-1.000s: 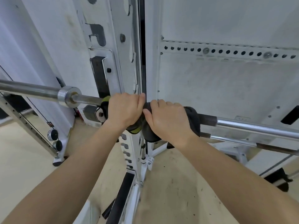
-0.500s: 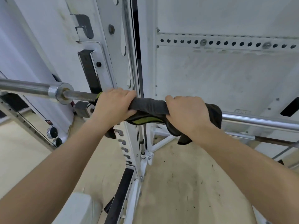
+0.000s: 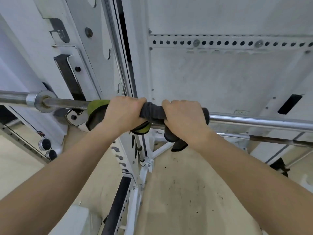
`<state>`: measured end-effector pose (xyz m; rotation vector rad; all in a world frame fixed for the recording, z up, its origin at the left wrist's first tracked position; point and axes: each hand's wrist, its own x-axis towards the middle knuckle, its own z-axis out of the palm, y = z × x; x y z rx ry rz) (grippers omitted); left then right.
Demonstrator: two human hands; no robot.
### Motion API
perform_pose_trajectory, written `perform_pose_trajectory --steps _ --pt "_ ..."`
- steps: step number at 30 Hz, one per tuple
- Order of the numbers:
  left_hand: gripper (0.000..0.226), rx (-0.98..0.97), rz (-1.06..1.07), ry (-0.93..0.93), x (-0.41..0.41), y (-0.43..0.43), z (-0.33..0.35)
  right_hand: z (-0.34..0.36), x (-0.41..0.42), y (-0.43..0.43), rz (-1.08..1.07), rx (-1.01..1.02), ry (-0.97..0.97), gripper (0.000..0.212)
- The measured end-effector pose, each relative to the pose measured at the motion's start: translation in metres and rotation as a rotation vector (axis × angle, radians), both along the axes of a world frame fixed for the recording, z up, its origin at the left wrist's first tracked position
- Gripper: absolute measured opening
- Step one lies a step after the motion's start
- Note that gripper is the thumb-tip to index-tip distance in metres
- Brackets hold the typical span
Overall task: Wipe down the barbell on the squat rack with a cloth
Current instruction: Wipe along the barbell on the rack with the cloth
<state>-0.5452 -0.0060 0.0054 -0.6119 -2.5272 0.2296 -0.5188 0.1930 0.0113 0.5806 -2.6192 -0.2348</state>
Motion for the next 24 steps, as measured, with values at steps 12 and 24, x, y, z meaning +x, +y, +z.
perform_pose_trajectory --steps 12,24 --pt "0.035 -0.043 -0.094 0.072 0.004 0.079 -0.004 0.003 0.014 0.073 -0.241 0.061 0.001 0.025" --pt "0.028 0.002 -0.007 0.019 -0.006 -0.043 0.001 0.001 -0.003 -0.052 -0.151 -0.083 -0.067 0.022"
